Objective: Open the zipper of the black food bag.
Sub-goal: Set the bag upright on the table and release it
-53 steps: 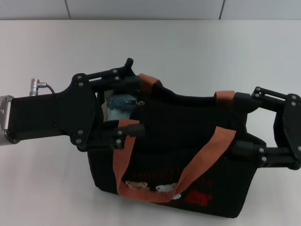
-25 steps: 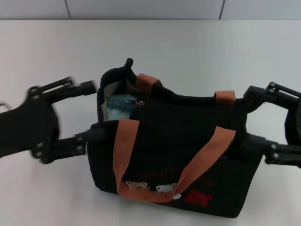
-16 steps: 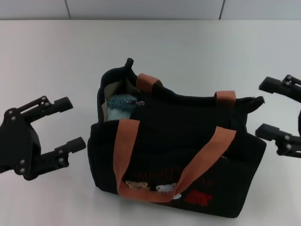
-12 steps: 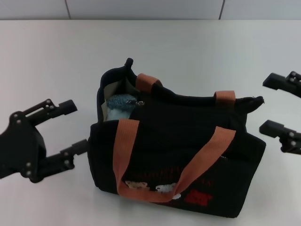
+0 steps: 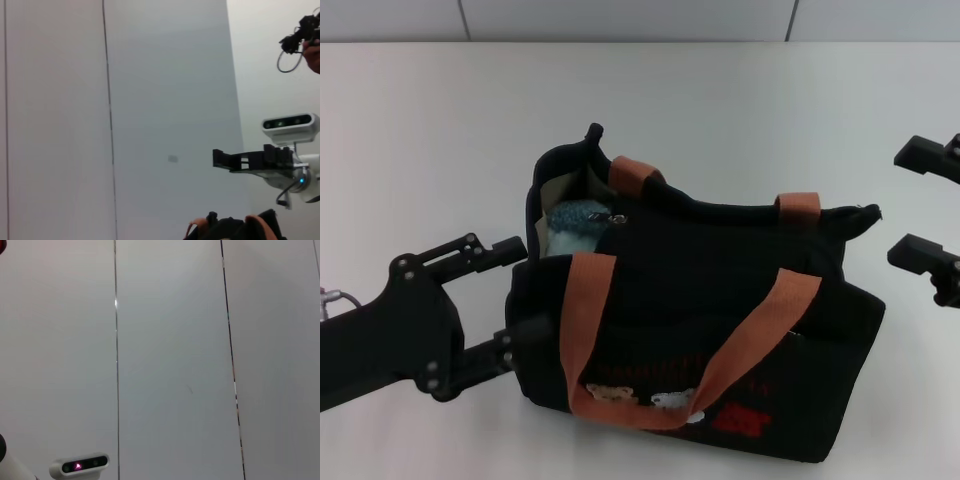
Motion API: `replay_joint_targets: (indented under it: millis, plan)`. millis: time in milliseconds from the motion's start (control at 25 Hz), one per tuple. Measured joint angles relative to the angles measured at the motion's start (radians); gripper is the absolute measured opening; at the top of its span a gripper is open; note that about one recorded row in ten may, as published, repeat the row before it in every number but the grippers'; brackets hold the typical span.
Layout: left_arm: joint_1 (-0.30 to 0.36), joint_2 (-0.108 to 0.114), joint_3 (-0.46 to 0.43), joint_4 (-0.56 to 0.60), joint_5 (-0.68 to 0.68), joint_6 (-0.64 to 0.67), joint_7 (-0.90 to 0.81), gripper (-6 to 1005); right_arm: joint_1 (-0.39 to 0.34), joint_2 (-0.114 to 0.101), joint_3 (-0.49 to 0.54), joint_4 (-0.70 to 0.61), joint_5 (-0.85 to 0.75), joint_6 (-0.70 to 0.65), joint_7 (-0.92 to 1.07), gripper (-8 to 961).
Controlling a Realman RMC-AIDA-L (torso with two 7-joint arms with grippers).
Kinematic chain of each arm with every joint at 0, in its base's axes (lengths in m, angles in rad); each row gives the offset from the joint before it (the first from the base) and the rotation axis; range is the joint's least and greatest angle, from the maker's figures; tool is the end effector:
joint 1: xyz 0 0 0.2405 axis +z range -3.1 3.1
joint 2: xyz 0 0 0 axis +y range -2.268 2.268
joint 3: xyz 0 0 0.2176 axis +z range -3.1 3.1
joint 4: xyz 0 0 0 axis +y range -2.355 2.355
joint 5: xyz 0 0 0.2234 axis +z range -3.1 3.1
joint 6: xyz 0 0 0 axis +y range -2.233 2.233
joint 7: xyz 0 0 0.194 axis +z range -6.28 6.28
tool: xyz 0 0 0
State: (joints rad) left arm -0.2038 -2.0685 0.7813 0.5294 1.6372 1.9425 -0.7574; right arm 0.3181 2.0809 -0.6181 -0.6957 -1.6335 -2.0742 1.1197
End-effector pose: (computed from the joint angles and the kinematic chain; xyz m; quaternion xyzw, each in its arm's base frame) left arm -0.2334 0.2271 0.0008 -0.8907 -0.0284 -0.4143 0.1852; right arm 0.1946 0.2554 0.0499 -0.8729 0.0478 0.4680 0.1295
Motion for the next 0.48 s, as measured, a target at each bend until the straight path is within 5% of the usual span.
replay_joint_targets:
  millis: [160, 480]
  plan:
    - [-0.015, 0.000, -0.007, -0.059, -0.004, -0.035, 0.038, 723, 0.000, 0.000, 0.000, 0.002, 0.000, 0.007, 0.001, 822]
    - [-0.021, -0.005, -0.012, -0.103, -0.014, -0.120, 0.067, 404, -0.001, 0.001, 0.000, 0.008, -0.005, 0.009, 0.001, 821]
